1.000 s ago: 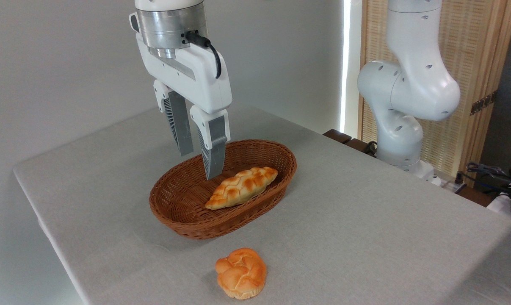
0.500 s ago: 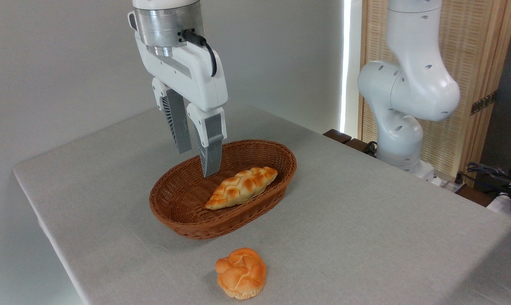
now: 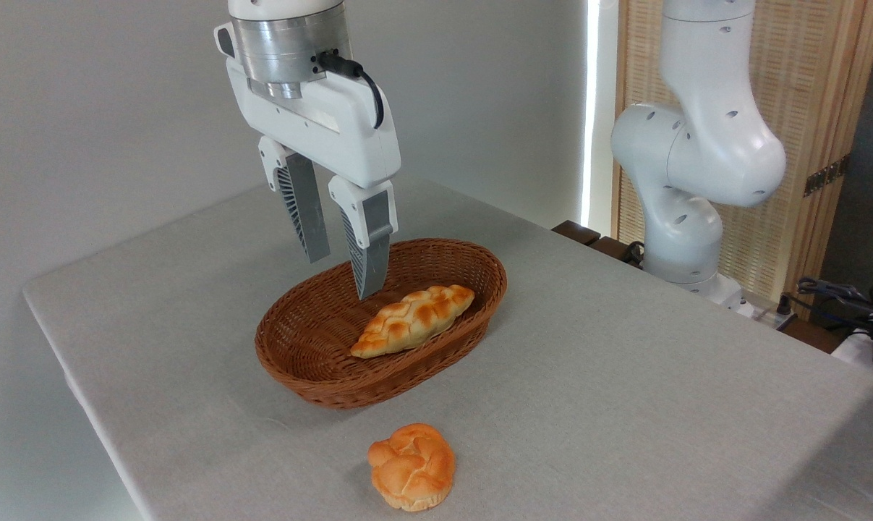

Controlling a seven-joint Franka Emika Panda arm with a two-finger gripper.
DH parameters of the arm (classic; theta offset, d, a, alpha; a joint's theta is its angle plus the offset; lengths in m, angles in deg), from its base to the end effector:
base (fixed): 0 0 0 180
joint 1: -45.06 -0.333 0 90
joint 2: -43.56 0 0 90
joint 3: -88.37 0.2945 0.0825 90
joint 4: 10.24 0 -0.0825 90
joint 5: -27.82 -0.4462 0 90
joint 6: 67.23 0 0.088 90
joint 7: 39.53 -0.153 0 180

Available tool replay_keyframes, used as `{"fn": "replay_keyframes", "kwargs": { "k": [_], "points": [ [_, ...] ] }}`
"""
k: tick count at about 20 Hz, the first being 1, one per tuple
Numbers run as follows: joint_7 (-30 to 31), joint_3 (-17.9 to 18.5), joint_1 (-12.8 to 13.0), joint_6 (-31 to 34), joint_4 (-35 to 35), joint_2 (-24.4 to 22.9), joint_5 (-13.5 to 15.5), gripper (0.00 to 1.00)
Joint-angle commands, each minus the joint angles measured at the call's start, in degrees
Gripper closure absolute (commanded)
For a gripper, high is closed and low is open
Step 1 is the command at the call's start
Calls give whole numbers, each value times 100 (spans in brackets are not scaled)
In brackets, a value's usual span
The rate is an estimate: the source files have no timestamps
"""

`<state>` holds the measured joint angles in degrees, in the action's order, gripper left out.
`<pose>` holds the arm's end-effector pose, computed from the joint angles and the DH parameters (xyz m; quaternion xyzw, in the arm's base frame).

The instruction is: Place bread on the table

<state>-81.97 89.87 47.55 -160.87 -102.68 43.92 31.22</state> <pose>0.6240 -0.0195 0.5361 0.9292 -0.3683 0.0173 0.0250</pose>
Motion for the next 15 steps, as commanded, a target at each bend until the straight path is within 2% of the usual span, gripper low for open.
{"fn": "replay_keyframes", "kwargs": {
  "k": [1,6,9,15],
  "points": [
    [96,17,41,127,15,-54,-76,0],
    [96,43,41,127,33,-54,-76,0],
    [122,17,41,127,33,-54,-365,0],
    [105,26,41,118,33,-54,-340,0]
  ]
}}
